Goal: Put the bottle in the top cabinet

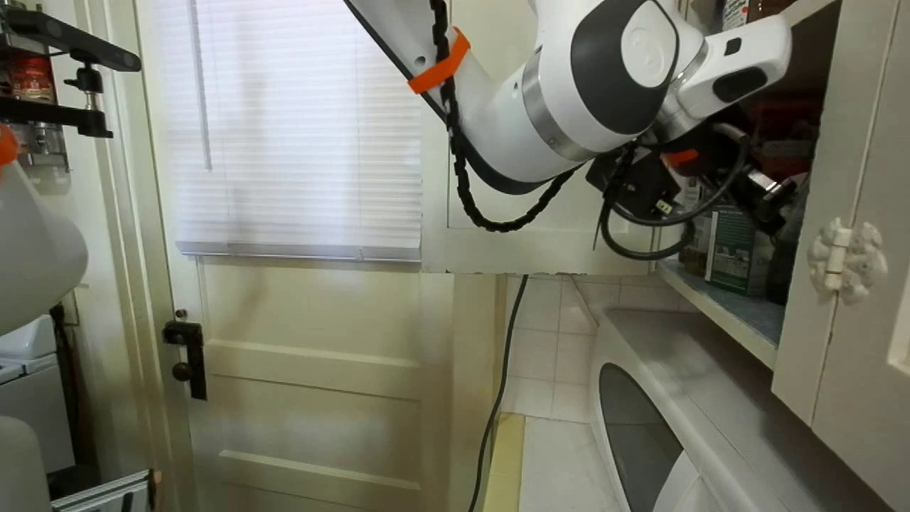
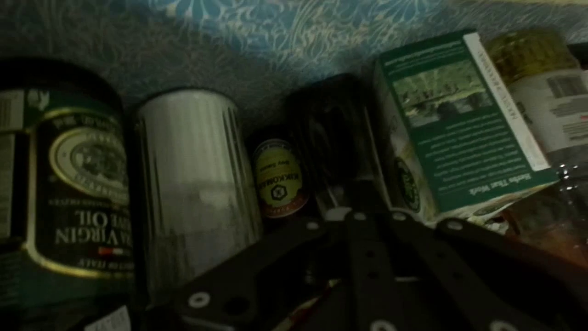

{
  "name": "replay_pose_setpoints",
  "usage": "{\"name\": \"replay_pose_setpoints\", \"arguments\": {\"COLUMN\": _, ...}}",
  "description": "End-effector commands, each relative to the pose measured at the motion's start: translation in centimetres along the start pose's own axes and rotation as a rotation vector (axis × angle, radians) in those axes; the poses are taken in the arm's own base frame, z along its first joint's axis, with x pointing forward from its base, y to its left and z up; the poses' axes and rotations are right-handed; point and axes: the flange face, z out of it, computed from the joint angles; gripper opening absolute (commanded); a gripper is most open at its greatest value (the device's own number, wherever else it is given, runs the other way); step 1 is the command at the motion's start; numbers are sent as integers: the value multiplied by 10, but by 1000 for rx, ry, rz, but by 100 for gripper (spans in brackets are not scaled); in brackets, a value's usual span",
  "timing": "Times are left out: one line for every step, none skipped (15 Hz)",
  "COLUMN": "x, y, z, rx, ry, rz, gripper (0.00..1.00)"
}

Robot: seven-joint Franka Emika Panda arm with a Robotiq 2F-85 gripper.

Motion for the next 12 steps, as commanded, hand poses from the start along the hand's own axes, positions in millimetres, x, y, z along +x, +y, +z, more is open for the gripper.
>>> {"name": "replay_pose_setpoints", "arguments": {"x": -21, "y": -6, "z": -10, "rx": 24, "ry": -24, "rz": 133, "gripper": 0}}
{"name": "replay_pose_setpoints", "arguments": {"x": -25, "y": -7, "z": -11, "rx": 32, "ry": -27, "rz": 167, "gripper": 0}}
{"name": "replay_pose_setpoints", "arguments": {"x": -26, "y": -7, "z": -13, "rx": 35, "ry": -25, "rz": 194, "gripper": 0}}
{"name": "replay_pose_setpoints", "arguments": {"x": -26, "y": -7, "z": -15, "rx": 42, "ry": -20, "rz": 217, "gripper": 0}}
{"name": "replay_pose_setpoints", "arguments": {"x": -27, "y": -7, "z": -17, "rx": 47, "ry": -15, "rz": 228, "gripper": 0}}
{"name": "replay_pose_setpoints", "arguments": {"x": -26, "y": -5, "z": -19, "rx": 51, "ry": -7, "rz": 243, "gripper": 0}}
{"name": "replay_pose_setpoints", "arguments": {"x": -27, "y": -5, "z": -21, "rx": 56, "ry": -1, "rz": 256, "gripper": 0}}
{"name": "replay_pose_setpoints", "arguments": {"x": -25, "y": -1, "z": -22, "rx": 58, "ry": 9, "rz": 267, "gripper": 0}}
{"name": "replay_pose_setpoints", "arguments": {"x": -23, "y": 2, "z": -23, "rx": 59, "ry": 19, "rz": 277, "gripper": 0}}
{"name": "replay_pose_setpoints", "arguments": {"x": -18, "y": 8, "z": -23, "rx": 57, "ry": 32, "rz": 285, "gripper": 0}}
{"name": "replay_pose_setpoints", "arguments": {"x": -15, "y": 13, "z": -22, "rx": 58, "ry": 46, "rz": 298, "gripper": 0}}
{"name": "replay_pose_setpoints", "arguments": {"x": -12, "y": 18, "z": -20, "rx": 62, "ry": 59, "rz": 309, "gripper": 0}}
